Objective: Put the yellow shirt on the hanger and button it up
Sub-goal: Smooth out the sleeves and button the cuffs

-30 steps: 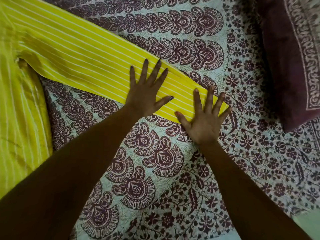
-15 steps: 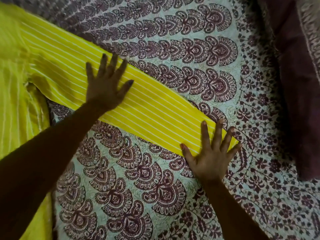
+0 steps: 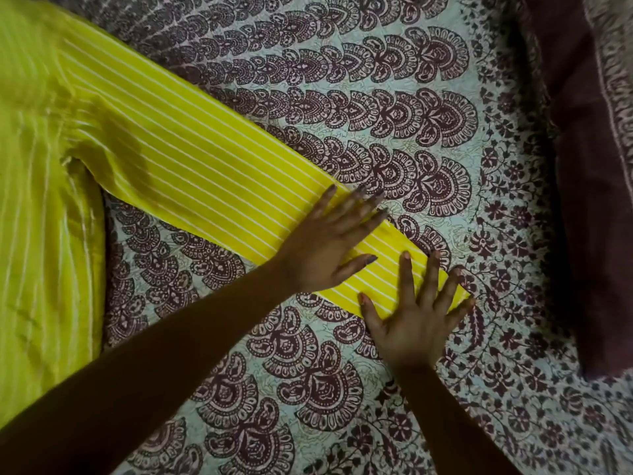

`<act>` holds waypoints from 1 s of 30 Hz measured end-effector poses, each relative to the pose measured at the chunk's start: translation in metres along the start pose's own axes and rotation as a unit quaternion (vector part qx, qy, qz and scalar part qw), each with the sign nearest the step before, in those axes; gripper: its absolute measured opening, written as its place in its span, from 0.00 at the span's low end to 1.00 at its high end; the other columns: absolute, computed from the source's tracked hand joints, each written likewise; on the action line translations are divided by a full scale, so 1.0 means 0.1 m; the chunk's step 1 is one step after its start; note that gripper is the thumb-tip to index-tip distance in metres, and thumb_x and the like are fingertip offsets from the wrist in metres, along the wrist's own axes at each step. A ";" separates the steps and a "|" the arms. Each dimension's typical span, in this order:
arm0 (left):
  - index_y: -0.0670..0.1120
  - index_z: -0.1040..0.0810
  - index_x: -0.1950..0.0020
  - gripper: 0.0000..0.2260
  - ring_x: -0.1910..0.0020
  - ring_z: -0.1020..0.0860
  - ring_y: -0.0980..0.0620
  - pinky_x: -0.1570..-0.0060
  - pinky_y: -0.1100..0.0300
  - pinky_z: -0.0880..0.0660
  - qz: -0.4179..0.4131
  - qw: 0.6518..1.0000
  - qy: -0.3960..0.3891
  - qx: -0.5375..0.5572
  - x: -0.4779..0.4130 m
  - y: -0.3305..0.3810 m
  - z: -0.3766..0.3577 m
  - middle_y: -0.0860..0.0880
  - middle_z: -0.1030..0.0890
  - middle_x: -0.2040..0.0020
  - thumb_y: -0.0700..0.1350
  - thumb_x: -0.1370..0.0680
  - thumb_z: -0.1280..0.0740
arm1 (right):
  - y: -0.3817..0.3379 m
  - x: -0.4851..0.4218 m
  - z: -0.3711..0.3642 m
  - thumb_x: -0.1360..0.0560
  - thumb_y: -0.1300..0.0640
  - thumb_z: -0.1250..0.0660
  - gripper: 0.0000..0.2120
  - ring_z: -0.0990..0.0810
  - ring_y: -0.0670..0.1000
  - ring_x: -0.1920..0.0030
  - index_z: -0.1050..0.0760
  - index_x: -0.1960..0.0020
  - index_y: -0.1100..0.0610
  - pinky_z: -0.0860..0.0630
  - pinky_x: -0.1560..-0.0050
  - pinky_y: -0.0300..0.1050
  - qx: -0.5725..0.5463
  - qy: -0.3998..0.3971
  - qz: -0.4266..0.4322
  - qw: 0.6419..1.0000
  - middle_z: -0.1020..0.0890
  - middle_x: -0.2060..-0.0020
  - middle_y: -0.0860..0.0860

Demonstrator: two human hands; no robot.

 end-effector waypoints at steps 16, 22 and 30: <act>0.42 0.34 0.29 0.24 0.27 0.40 0.40 0.29 0.43 0.46 0.302 0.953 -0.018 -0.004 0.97 -0.62 0.60 0.40 0.39 0.26 0.54 0.22 0.45 | 0.03 -0.01 0.06 0.31 0.26 0.58 0.42 0.62 0.65 0.26 0.59 0.24 0.46 0.64 0.34 0.73 0.002 -0.063 0.032 0.997 0.58 0.24 0.56; 0.47 0.25 0.36 0.24 0.37 0.25 0.45 0.38 0.51 0.30 0.326 0.939 0.032 0.104 1.34 0.06 1.29 0.46 0.27 0.33 0.56 0.26 0.46 | -0.18 0.06 0.62 0.24 0.35 0.47 0.38 0.61 0.67 0.26 0.59 0.23 0.50 0.58 0.32 0.74 0.028 -0.137 0.034 0.990 0.60 0.24 0.58; 0.49 0.24 0.37 0.21 0.37 0.25 0.50 0.41 0.56 0.28 0.329 0.928 0.124 0.121 1.60 0.71 2.53 0.51 0.24 0.35 0.57 0.25 0.45 | -0.96 0.62 1.85 0.28 0.38 0.46 0.35 0.52 0.60 0.24 0.46 0.25 0.52 0.52 0.27 0.61 -0.148 -0.070 0.267 0.950 0.43 0.25 0.55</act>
Point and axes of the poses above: each hand's wrist, its own x-axis away from the middle knuckle, its own z-axis out of the back of the hand, y = z × x, the point moved 1 cm from there along -x, towards the middle knuckle
